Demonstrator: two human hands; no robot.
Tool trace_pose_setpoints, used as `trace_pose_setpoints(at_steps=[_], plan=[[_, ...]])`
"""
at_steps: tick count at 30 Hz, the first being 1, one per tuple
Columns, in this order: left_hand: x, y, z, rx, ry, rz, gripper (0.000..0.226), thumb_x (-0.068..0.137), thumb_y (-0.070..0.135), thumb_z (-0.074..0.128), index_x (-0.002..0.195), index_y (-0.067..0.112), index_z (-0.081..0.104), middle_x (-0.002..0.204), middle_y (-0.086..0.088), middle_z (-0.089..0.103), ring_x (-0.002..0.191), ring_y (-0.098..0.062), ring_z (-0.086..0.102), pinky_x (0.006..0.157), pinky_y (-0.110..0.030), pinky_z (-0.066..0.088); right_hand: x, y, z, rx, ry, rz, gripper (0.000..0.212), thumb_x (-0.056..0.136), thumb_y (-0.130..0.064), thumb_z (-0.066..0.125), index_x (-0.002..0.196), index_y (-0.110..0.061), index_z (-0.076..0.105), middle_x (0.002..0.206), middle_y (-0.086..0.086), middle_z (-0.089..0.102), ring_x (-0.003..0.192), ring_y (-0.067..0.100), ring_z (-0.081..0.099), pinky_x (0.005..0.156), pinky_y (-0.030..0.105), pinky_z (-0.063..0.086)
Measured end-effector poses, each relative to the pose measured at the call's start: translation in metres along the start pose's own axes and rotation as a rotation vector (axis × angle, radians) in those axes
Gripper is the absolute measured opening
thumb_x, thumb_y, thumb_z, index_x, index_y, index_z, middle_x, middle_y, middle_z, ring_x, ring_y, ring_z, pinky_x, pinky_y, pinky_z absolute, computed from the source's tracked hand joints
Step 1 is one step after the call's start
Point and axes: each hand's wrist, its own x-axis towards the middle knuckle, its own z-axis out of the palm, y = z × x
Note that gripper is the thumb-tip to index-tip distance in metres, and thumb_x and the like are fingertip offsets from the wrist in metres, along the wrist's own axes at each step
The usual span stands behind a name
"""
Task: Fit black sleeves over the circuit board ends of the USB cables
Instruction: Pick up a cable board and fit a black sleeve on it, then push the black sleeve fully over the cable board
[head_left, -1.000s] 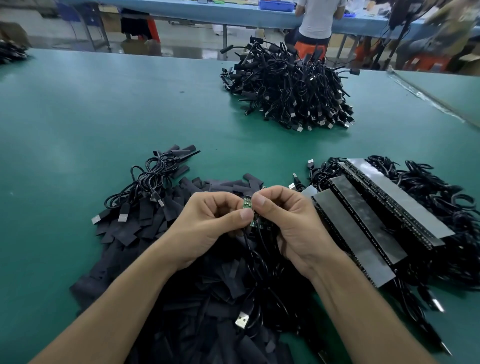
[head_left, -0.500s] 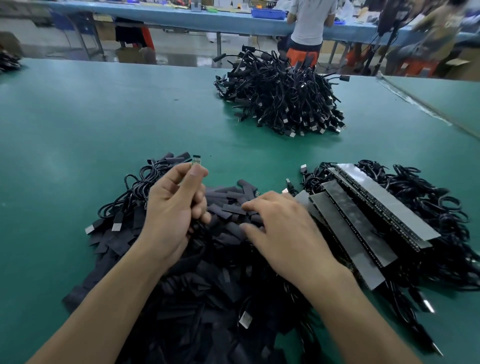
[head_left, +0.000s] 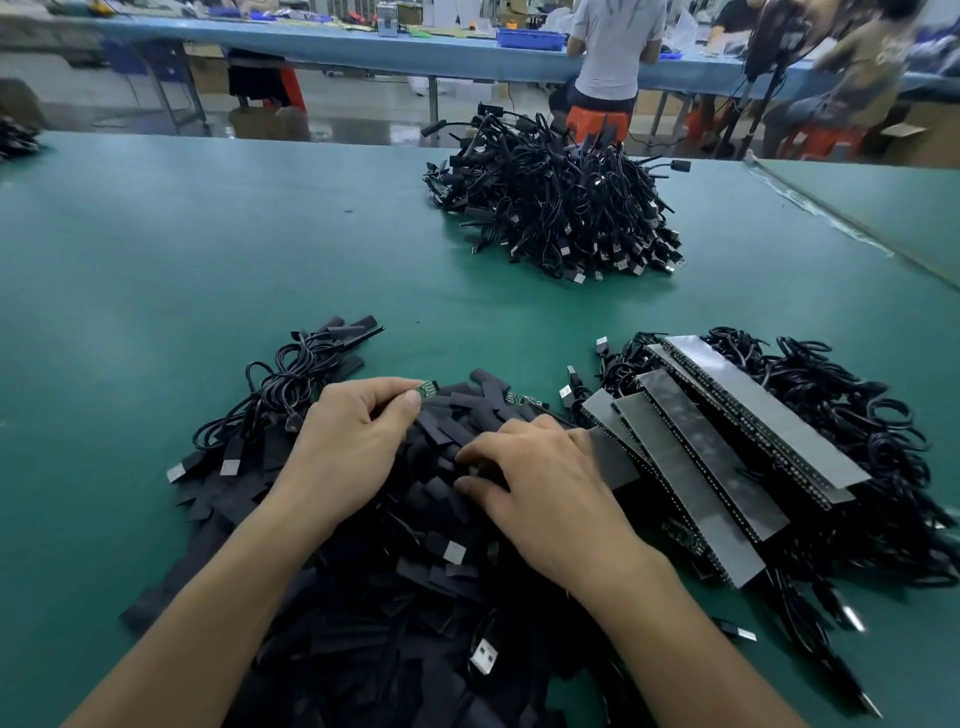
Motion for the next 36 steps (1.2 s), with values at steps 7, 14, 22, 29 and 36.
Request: trace_pose_setpoints(at_steps=[7, 14, 22, 29, 36], plan=[[0.001, 0.0, 0.0, -0.097, 0.049, -0.032, 0.021, 0.1, 0.017, 0.056, 0.094, 0.028, 0.074, 0.048, 0.017, 0.051, 0.04, 0.002, 0.041, 0.043, -0.013, 0.034, 0.001, 0.003, 0.006, 0.071, 0.093, 0.034, 0.026, 0.099, -0.036, 0.046, 0.114, -0.033, 0.066, 0.112, -0.01, 0.067, 0.11, 0.018, 0.052, 0.096, 0.037, 0.032], [-0.004, 0.012, 0.0, -0.217, -0.099, -0.001, 0.015, 0.097, 0.013, 0.061, 0.098, 0.021, 0.074, 0.051, 0.007, 0.054, 0.037, -0.003, 0.036, 0.038, -0.011, 0.029, 0.003, 0.005, 0.01, 0.332, 0.296, -0.003, 0.012, 0.093, -0.021, 0.055, 0.1, -0.024, 0.065, 0.091, -0.007, 0.069, 0.087, 0.016, 0.061, 0.083, 0.04, 0.049], [-0.007, 0.013, 0.001, -0.175, -0.163, -0.054, 0.011, 0.094, 0.01, 0.063, 0.089, 0.018, 0.069, 0.054, 0.0, 0.061, 0.038, -0.007, 0.037, 0.038, -0.012, 0.03, 0.006, 0.012, 0.012, 0.793, 0.332, 0.028, 0.017, 0.09, -0.023, 0.061, 0.103, -0.031, 0.069, 0.084, -0.012, 0.071, 0.081, 0.009, 0.07, 0.074, 0.026, 0.055], [-0.01, 0.011, 0.006, -0.176, -0.156, -0.105, 0.01, 0.097, 0.012, 0.059, 0.095, 0.018, 0.067, 0.074, 0.001, 0.073, 0.041, -0.008, 0.041, 0.036, -0.017, 0.034, 0.008, 0.014, 0.013, 0.957, 0.294, 0.06, 0.019, 0.09, -0.023, 0.056, 0.095, -0.034, 0.071, 0.089, -0.01, 0.073, 0.084, 0.011, 0.072, 0.079, 0.033, 0.057], [-0.013, 0.012, 0.008, -0.218, -0.177, -0.087, 0.005, 0.093, 0.016, 0.066, 0.096, 0.02, 0.068, 0.079, -0.001, 0.077, 0.04, -0.007, 0.04, 0.037, -0.016, 0.035, 0.009, 0.017, 0.016, 0.928, 0.239, 0.078, 0.013, 0.087, -0.024, 0.061, 0.094, -0.029, 0.07, 0.082, -0.007, 0.072, 0.08, 0.01, 0.07, 0.077, 0.034, 0.058]])
